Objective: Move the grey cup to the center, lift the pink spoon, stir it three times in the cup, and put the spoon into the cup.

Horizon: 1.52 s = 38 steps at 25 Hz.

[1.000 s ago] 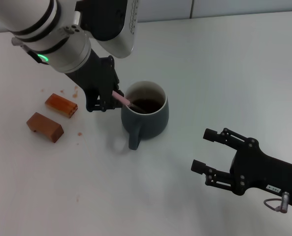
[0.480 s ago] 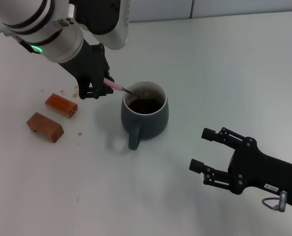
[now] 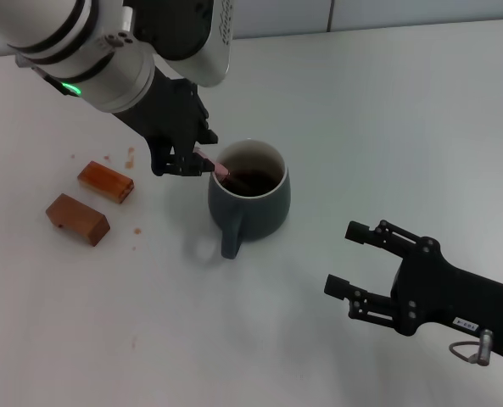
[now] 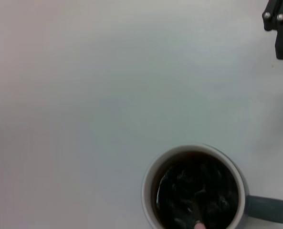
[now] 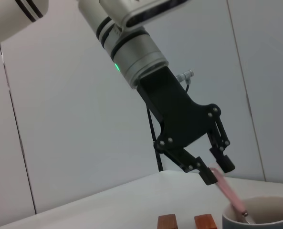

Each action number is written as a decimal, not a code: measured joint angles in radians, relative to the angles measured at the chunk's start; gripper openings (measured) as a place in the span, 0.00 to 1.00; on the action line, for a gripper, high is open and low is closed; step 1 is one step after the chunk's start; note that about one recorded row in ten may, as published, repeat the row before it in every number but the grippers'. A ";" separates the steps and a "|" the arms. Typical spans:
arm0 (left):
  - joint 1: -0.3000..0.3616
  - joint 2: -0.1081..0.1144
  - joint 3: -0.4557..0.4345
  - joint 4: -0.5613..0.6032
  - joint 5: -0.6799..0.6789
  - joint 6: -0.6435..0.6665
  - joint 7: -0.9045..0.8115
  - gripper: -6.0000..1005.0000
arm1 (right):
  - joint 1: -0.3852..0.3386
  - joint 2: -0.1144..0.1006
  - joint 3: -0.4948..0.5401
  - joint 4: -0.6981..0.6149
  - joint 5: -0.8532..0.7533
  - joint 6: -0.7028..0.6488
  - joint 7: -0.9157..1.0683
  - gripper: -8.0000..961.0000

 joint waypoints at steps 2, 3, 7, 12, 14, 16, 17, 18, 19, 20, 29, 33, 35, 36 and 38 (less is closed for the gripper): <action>0.000 0.000 0.000 0.000 0.000 0.000 0.000 0.34 | 0.002 0.000 0.000 0.000 0.000 0.000 0.000 0.85; 0.002 0.001 -0.001 0.002 -0.003 0.002 0.000 0.38 | 0.002 0.000 0.000 0.000 0.000 0.000 0.000 0.85; 0.018 0.002 -0.029 0.028 -0.027 -0.007 0.003 0.46 | 0.004 0.000 0.000 0.000 0.000 0.000 0.000 0.85; 0.099 0.006 -0.210 0.140 -0.215 -0.036 0.070 0.57 | 0.004 0.000 0.000 0.000 -0.001 -0.001 0.000 0.85; 0.195 0.012 -0.386 0.181 -0.476 -0.049 0.175 0.61 | 0.003 0.000 0.000 0.000 -0.001 -0.005 0.000 0.85; 0.230 0.013 -0.443 0.174 -0.531 -0.045 0.204 0.67 | 0.002 0.000 0.000 0.000 0.001 -0.009 -0.004 0.85; 0.266 0.015 -0.495 0.158 -0.609 -0.038 0.247 0.70 | 0.001 0.000 0.000 0.000 0.003 -0.011 -0.006 0.85; 0.266 0.015 -0.495 0.158 -0.609 -0.038 0.247 0.73 | 0.000 0.000 0.000 0.000 0.004 -0.013 -0.007 0.85; 0.344 0.017 -0.579 0.091 -0.723 -0.017 0.334 0.75 | 0.000 0.000 0.000 0.000 0.005 -0.015 -0.007 0.85; 0.386 0.020 -0.622 0.028 -0.772 -0.001 0.389 0.78 | 0.000 0.000 0.002 -0.001 0.006 -0.019 -0.008 0.85; 0.505 0.058 -0.723 -0.569 -0.839 0.083 0.741 0.79 | 0.013 -0.001 0.009 -0.011 0.010 -0.037 -0.010 0.85; 0.531 0.020 -0.713 -0.679 -0.833 0.094 0.888 0.79 | 0.023 -0.002 0.009 -0.011 0.011 -0.037 -0.010 0.85; 0.534 0.010 -0.702 -0.714 -0.830 0.092 0.923 0.79 | 0.026 -0.002 0.009 -0.011 0.011 -0.037 -0.010 0.85; 0.529 0.010 -0.691 -0.746 -0.830 0.092 0.933 0.79 | 0.027 -0.002 0.009 -0.012 0.011 -0.038 -0.010 0.85; 0.523 0.012 -0.682 -0.774 -0.830 0.093 0.938 0.79 | 0.028 -0.002 0.009 -0.014 0.011 -0.041 -0.011 0.85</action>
